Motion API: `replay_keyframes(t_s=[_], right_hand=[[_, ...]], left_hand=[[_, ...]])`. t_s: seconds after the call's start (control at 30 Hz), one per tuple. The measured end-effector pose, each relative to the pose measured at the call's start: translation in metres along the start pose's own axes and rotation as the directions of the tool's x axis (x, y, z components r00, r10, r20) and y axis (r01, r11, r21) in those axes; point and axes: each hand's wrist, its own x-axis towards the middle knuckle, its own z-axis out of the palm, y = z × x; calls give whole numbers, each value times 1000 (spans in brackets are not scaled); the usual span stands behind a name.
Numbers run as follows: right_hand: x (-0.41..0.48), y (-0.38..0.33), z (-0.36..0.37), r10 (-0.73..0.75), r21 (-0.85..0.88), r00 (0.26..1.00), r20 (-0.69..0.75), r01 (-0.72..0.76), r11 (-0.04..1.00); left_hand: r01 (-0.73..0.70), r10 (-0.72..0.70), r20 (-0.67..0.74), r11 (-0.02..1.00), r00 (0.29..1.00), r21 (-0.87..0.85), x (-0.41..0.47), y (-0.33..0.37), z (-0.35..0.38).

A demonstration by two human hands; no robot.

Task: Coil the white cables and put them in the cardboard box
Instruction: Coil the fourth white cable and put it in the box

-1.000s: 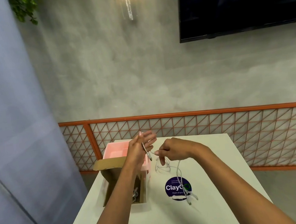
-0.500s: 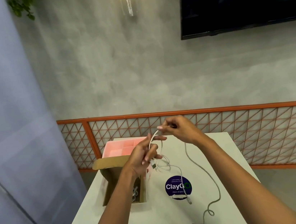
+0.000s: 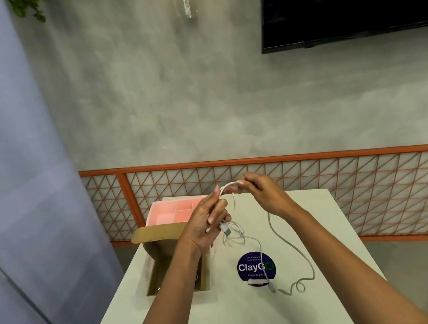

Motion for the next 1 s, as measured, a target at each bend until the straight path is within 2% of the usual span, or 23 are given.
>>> replay_keyframes(t_s=[0.1, 0.23, 0.37, 0.53, 0.63, 0.7, 0.77, 0.83, 0.93, 1.0], right_hand=[[-8, 19, 13, 94, -140, 995, 31, -89, 986], [-22, 33, 28, 194, -248, 945, 263, -128, 960], [-23, 17, 32, 195, -274, 901, 388, -90, 958], [-17, -2, 26, 202, -363, 833, 515, -1, 932], [-14, -15, 19, 215, -418, 805, 553, 45, 907], [-13, -22, 14, 200, -437, 803, 562, 82, 896], [-12, -28, 8, 142, -419, 826, 546, 123, 900], [-8, -31, -1, 102, -411, 861, 498, 131, 902], [2, -32, -17, 41, -387, 929, 369, 113, 915], [6, -30, -25, 17, -302, 955, 297, 77, 950]], left_hand=[[-35, 36, -19, 998, 999, 62, 6, 1, -3], [-82, 109, -142, 979, 984, 187, 12, 9, 0], [-68, 120, -214, 969, 969, 236, 18, 7, -3], [-62, 107, -232, 980, 967, 190, 23, 1, -7], [-31, 108, -208, 938, 972, 346, 22, 0, -1], [18, 102, -198, 849, 975, 528, 22, -3, -1], [90, 107, -229, 702, 967, 707, 20, -6, -4], [124, 92, -221, 594, 971, 795, 19, -9, -8], [129, -36, -136, 610, 990, 782, 16, -9, -10], [134, -63, -124, 674, 990, 727, 14, -9, -10]])
